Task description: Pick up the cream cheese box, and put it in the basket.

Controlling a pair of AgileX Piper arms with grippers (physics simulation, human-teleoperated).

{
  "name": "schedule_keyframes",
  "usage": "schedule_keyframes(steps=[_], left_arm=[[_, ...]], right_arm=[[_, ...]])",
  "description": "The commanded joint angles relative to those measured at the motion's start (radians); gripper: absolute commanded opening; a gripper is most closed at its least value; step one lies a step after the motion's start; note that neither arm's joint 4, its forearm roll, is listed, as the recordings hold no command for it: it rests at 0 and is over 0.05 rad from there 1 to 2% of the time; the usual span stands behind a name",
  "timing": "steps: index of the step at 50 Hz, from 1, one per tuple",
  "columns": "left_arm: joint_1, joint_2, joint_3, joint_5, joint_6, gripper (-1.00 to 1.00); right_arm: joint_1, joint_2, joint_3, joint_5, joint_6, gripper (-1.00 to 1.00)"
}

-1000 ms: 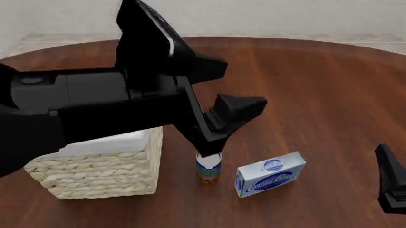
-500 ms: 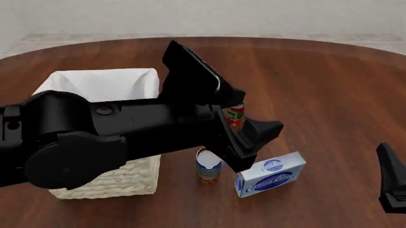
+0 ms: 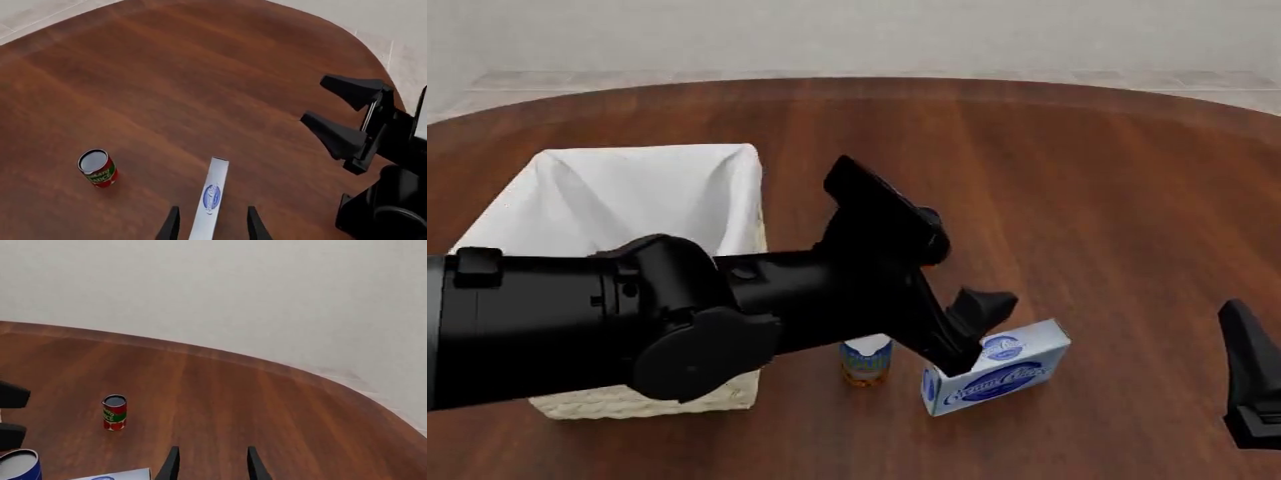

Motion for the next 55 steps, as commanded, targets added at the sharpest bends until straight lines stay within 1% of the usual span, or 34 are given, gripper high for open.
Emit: schedule_keyframes(steps=[1,13,22,39,55], left_arm=[[-0.005,0.068,0.023,-0.045,-0.002,1.0],[-0.009,0.105,0.033,-0.069,-0.004,1.0],[0.011,0.144,0.036,-0.088,0.007,1.0],[0.036,0.181,0.024,-0.092,0.016,1.0],[0.026,0.26,0.003,-0.11,0.017,1.0]], right_arm=[[0.005,0.0,-0.002,-0.003,-0.001,1.0],[0.006,0.0,0.002,-0.008,-0.001,1.0],[0.007,0.0,0.003,-0.011,0.0,1.0],[0.006,0.0,0.0,-0.011,0.001,1.0],[0.007,0.0,-0.011,-0.005,0.003,1.0]])
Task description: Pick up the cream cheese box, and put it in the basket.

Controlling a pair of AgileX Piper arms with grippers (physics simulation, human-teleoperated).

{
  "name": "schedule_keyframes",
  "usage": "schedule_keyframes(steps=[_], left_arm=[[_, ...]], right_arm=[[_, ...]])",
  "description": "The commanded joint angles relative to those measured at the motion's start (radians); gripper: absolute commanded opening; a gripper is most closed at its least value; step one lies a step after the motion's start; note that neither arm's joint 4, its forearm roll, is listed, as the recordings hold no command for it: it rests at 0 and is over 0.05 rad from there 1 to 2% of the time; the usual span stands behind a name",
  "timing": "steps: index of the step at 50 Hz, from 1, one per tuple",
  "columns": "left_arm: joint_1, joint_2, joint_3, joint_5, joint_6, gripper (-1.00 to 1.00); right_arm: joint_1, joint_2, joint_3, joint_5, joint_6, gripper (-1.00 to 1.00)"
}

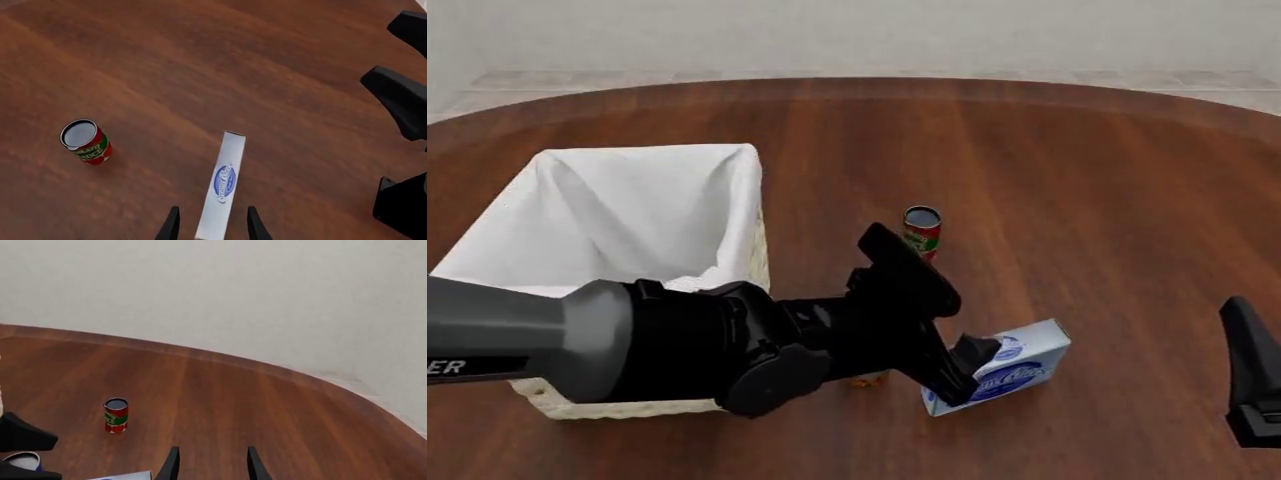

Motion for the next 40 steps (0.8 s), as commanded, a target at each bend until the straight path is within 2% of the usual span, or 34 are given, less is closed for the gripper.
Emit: schedule_keyframes(steps=[1,19,22,23,25,40], left_arm=[[-0.002,0.051,-0.016,-0.009,-0.001,1.0],[-0.013,0.101,-0.036,-0.015,-0.012,1.0],[-0.024,0.118,-0.04,-0.018,-0.032,1.0],[-0.046,0.126,-0.044,-0.015,-0.066,1.0],[-0.025,0.131,-0.045,-0.021,-0.04,1.0],[-0.026,0.166,-0.059,-0.026,-0.047,1.0]], right_arm=[[0.0,0.0,-0.009,0.004,0.001,1.0],[0.003,0.0,-0.017,0.002,0.001,1.0],[0.003,0.0,-0.018,0.002,0.002,1.0],[0.003,0.0,-0.019,0.002,0.003,1.0],[0.002,0.0,-0.019,0.002,0.003,1.0],[0.002,0.0,-0.014,-0.002,0.004,1.0]])
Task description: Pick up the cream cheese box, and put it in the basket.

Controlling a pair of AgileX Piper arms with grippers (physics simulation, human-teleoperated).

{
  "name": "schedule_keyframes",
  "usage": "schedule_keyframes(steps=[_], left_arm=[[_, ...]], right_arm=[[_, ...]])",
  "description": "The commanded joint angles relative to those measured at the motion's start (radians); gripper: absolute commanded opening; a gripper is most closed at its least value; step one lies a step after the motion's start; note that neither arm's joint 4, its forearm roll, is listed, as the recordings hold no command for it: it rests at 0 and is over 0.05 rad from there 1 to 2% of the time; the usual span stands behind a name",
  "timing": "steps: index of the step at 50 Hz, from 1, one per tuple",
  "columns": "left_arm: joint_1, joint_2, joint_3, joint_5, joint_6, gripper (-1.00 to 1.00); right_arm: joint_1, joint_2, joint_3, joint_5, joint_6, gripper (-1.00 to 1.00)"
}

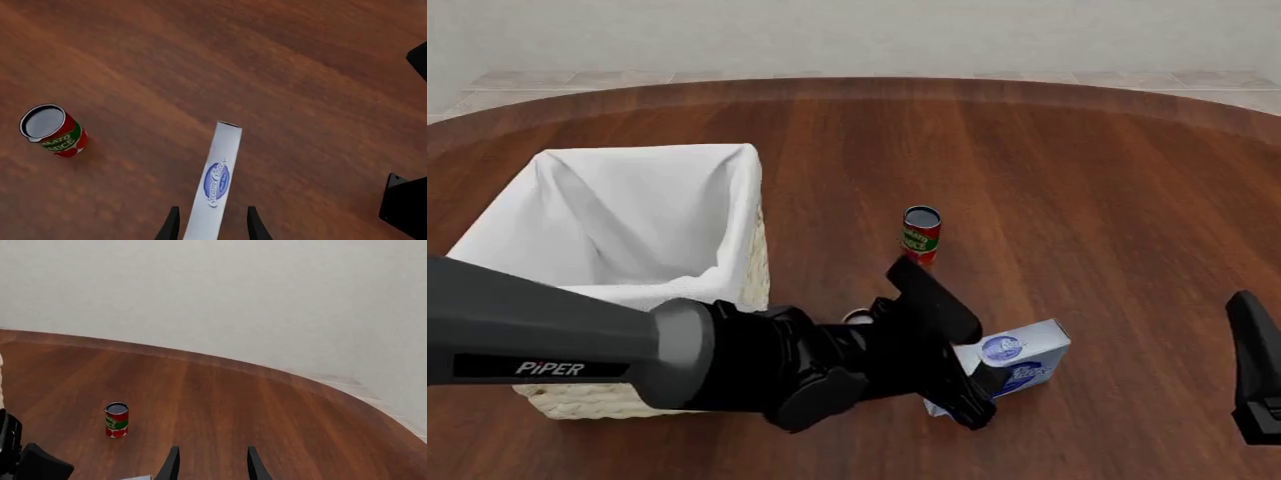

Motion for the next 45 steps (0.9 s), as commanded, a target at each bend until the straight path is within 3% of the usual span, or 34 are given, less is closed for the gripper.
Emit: schedule_keyframes(steps=[1,23,45], left_arm=[[-0.001,0.03,-0.013,-0.004,-0.006,1.0],[0.038,0.097,-0.051,-0.008,-0.011,1.0],[0.016,0.17,-0.083,-0.009,-0.013,1.0]], right_arm=[[0.0,0.0,0.001,-0.002,0.002,1.0],[0.003,0.0,-0.005,-0.001,0.004,1.0],[0.003,0.0,-0.012,-0.001,0.006,1.0]])
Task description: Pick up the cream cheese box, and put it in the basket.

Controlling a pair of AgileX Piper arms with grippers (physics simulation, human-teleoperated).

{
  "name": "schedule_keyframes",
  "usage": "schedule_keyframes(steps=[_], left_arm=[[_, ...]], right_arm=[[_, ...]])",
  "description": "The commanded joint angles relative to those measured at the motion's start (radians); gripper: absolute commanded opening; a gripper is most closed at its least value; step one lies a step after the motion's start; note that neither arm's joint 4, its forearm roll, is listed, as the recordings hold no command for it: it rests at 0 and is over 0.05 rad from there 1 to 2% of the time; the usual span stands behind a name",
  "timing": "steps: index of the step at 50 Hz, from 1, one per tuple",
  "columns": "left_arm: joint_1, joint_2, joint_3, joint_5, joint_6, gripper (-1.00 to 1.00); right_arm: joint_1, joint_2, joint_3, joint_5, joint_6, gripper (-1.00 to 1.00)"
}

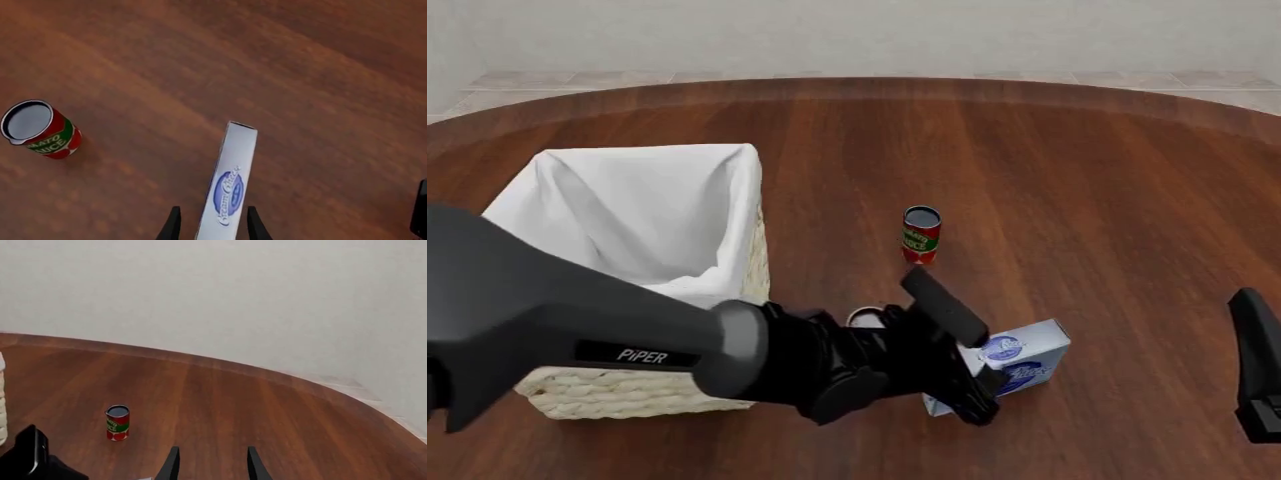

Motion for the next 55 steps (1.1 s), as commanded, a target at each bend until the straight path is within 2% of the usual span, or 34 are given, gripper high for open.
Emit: schedule_keyframes(steps=[1,8,9,55], left_arm=[[-0.01,0.041,-0.008,0.004,0.002,1.0],[-0.027,0.057,-0.013,-0.001,-0.014,1.0],[-0.03,0.05,-0.006,-0.008,-0.026,-1.0],[-0.049,-0.185,0.065,0.047,0.013,-1.0]], right_arm=[[0.0,0.0,-0.004,0.001,0.001,1.0],[0.001,0.0,-0.006,0.003,0.002,1.0],[0.001,0.0,-0.008,0.005,0.001,1.0],[0.011,0.0,-0.002,0.002,-0.003,1.0]])
